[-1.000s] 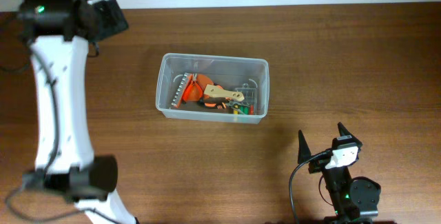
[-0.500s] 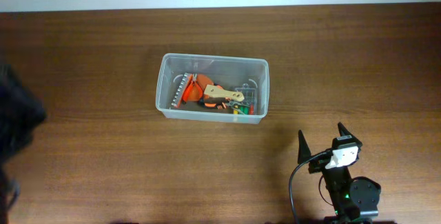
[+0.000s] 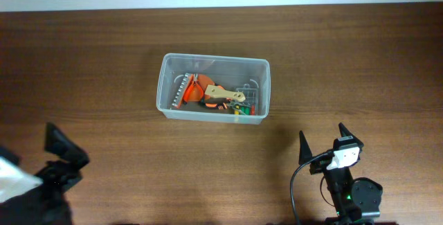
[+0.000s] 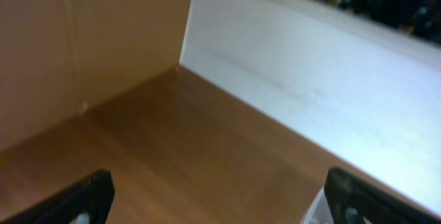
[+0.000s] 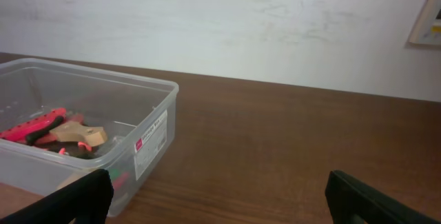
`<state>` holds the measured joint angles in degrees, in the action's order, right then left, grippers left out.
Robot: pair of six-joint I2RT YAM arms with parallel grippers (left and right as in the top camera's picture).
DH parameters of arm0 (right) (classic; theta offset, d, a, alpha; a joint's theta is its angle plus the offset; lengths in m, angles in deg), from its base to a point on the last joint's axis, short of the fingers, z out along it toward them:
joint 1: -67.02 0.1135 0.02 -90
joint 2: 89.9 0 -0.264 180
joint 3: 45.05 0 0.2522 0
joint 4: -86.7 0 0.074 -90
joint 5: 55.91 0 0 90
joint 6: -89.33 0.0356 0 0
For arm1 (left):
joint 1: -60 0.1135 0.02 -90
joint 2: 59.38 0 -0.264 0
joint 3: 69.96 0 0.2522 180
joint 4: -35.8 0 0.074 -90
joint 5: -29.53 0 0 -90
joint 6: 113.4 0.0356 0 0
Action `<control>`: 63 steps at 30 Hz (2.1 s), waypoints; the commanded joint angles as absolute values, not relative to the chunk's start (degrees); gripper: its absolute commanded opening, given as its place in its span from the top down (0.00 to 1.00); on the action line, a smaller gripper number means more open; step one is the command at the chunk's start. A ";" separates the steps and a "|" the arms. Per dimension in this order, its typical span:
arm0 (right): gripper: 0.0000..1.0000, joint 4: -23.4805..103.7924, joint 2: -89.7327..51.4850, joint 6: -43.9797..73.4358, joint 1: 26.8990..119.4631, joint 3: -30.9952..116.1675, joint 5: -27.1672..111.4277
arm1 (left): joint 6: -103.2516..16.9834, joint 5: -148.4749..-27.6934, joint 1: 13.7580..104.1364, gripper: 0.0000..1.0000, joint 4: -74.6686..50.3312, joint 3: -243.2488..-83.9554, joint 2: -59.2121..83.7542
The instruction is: Pack container
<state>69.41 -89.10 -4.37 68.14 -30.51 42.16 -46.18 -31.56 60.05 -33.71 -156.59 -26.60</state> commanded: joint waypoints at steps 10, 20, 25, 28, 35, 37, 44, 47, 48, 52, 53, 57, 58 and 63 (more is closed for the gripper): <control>0.01 69.35 -89.71 -4.75 68.51 -30.97 42.93 | -46.31 -38.71 60.29 0.01 -13.27 -116.30 -43.13; 0.01 69.35 -89.71 -4.75 68.51 -30.97 42.93 | -46.27 -42.75 60.27 0.01 -8.66 -103.65 -52.31; 0.01 69.37 -89.71 -4.75 68.51 -30.97 42.93 | -46.27 -43.82 60.27 0.01 -8.55 -101.07 -55.15; 0.01 69.35 -89.71 -4.75 68.51 -30.97 42.93 | -46.27 -44.79 60.27 0.01 -8.60 -99.32 -56.63; 0.01 69.35 -89.71 -4.75 68.51 -30.97 42.93 | -46.29 -45.29 60.20 0.01 -8.60 -96.85 -59.08; 0.01 69.35 -89.71 -4.75 68.51 -30.97 42.93 | -46.31 -45.29 60.20 0.01 -8.60 -96.30 -59.08; 0.01 69.35 -89.71 -4.75 68.51 -30.97 42.93 | -46.31 -46.77 60.16 0.01 -8.88 -94.97 -59.08; 0.01 69.35 -89.71 -4.75 68.51 -30.97 42.93 | -46.25 -46.67 60.16 0.01 -8.92 -94.97 -59.08; 0.01 69.35 -89.71 -4.75 68.51 -30.97 42.93 | -45.92 -46.16 60.16 0.01 -9.03 -94.95 -59.08; 0.01 69.37 -89.71 -4.75 68.51 -30.97 42.93 | -40.89 -46.14 60.14 0.01 -9.64 -94.82 -59.08; 0.01 69.35 -89.71 -4.75 68.51 -30.97 42.93 | -39.41 -46.14 60.12 0.01 -9.67 -94.77 -59.08; 0.01 69.35 -89.71 -4.75 68.51 -30.97 42.93 | -34.27 -46.16 59.77 0.01 -9.67 -94.05 -59.10; 0.01 69.35 -89.71 -4.75 68.51 -30.97 42.93 | -32.92 -46.16 59.50 0.01 -9.64 -93.79 -59.10; 0.01 69.35 -89.71 -4.75 68.51 -30.97 42.93 | -24.94 -46.29 58.02 0.01 -8.49 -92.76 -59.10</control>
<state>69.43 -89.10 -4.37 68.14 -30.54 42.18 -32.87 -45.73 58.81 -9.29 -93.64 -58.43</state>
